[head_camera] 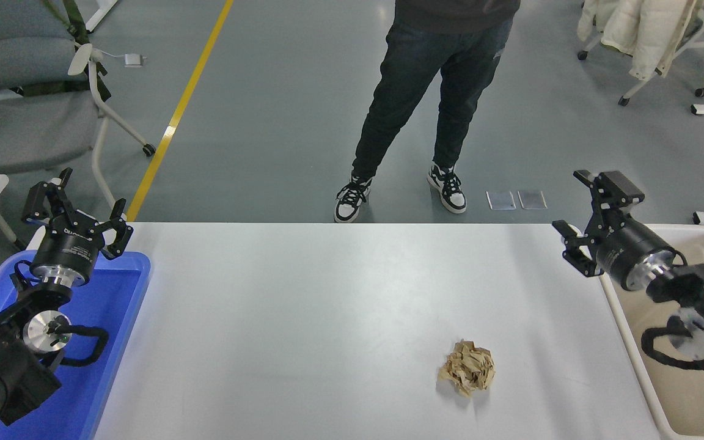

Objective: Clean the table surface

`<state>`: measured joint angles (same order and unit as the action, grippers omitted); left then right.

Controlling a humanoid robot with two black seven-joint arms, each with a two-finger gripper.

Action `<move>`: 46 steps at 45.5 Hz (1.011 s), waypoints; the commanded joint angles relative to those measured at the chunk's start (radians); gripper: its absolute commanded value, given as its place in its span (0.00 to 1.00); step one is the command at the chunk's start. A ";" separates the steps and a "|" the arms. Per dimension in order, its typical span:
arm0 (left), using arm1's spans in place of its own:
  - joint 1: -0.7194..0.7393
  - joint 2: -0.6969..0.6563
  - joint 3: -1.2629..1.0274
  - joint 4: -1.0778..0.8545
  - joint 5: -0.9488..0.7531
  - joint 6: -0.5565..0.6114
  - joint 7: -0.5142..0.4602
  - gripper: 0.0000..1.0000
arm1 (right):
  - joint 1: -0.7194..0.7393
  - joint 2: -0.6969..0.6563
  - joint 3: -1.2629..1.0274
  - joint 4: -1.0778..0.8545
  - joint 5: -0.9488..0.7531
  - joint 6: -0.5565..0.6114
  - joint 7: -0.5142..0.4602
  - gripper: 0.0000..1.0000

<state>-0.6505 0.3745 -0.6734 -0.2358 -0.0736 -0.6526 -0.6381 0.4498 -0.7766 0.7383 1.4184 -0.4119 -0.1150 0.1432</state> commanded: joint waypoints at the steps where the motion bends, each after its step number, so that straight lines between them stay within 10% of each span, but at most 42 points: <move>1: 0.000 0.000 0.000 0.000 0.000 0.001 0.000 1.00 | -0.002 -0.162 -0.076 0.232 -0.076 0.001 -0.138 1.00; 10: 0.000 0.000 0.000 0.000 0.000 0.001 0.000 1.00 | 0.009 -0.125 -0.071 0.286 -0.301 0.099 -0.499 1.00; 46: 0.000 0.000 0.000 0.000 0.000 -0.001 0.000 1.00 | 0.256 0.174 -0.645 0.099 -0.967 0.061 -0.501 0.99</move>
<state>-0.6504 0.3743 -0.6734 -0.2358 -0.0736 -0.6534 -0.6381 0.6600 -0.7113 0.2256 1.6330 -1.2385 -0.0131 -0.3543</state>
